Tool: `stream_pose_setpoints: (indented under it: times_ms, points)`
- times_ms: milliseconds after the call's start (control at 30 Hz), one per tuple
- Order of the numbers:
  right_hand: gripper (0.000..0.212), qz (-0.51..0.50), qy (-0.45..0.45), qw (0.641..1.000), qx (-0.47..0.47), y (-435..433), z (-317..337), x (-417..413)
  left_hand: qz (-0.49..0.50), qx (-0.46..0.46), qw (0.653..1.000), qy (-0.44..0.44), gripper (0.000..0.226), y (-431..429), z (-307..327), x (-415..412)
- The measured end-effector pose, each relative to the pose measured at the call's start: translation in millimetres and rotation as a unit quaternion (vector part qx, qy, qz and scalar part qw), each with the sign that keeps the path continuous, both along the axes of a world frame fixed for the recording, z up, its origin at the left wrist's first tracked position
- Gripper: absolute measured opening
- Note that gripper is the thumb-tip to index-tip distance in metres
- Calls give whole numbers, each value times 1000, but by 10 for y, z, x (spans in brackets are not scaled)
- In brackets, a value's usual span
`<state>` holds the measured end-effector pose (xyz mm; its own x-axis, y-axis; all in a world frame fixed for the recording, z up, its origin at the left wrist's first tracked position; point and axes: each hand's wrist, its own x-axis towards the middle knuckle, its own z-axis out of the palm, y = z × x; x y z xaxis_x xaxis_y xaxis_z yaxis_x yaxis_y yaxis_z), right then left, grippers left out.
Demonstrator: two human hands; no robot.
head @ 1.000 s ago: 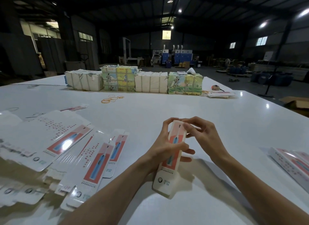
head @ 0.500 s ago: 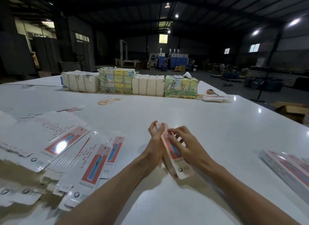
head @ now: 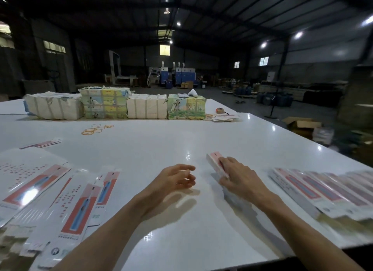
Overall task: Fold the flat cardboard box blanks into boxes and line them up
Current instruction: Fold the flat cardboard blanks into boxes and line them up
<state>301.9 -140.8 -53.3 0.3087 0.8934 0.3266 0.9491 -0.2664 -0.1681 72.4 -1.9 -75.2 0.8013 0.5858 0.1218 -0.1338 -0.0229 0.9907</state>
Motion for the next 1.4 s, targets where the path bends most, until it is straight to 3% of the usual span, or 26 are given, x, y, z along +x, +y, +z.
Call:
stream_pose_setpoints:
  times_ms: [133, 267, 400, 533, 633, 767, 900, 967, 1067, 1133, 1233, 1333, 1400]
  points:
    - [57, -96, 16, 995, -19, -470, -5, 413, -10, 40, 999, 4, 21, -18, -7, 10]
    - [51, -192, -94, 974, -69, -839, -76, 614, -8, 60, 998, 19, 21, -51, -4, 20]
    - [47, -234, -89, 966, -58, -1049, -85, 639, -2, 72, 997, 28, 20, -87, 33, -3]
    - [51, -285, -148, 944, -73, -1044, -80, 577, 7, 91, 995, 43, 21, -122, 47, 3]
    - [45, -223, -163, 960, -36, -769, 39, 368, 2, 102, 994, 49, 21, -129, 58, 3]
    - [28, -95, -107, 988, 54, -48, 298, -146, 35, 135, 987, 85, 22, -127, 118, -30]
    - [19, -12, -50, 994, 95, 465, 236, -660, 103, 169, 962, 190, 18, -29, 318, -102]
    - [16, 0, -32, 996, 83, 553, 36, -762, 132, 204, 928, 281, 18, 71, 400, -250]
    - [17, 32, 32, 998, 53, 583, -149, -730, 178, 277, 851, 410, 26, 190, 453, -709]
    - [20, 40, 69, 995, 64, 600, -161, -663, 217, 290, 795, 487, 41, 210, 485, -1088]
    - [23, 47, 101, 992, 66, 595, -163, -632, 280, 309, 678, 606, 77, 164, 517, -1541]
    - [23, 58, 122, 989, 64, 608, -160, -632, 371, 317, 568, 663, 105, 105, 557, -1761]
    - [22, 63, 123, 988, 62, 610, -163, -626, 400, 308, 533, 678, 110, 113, 593, -1828]
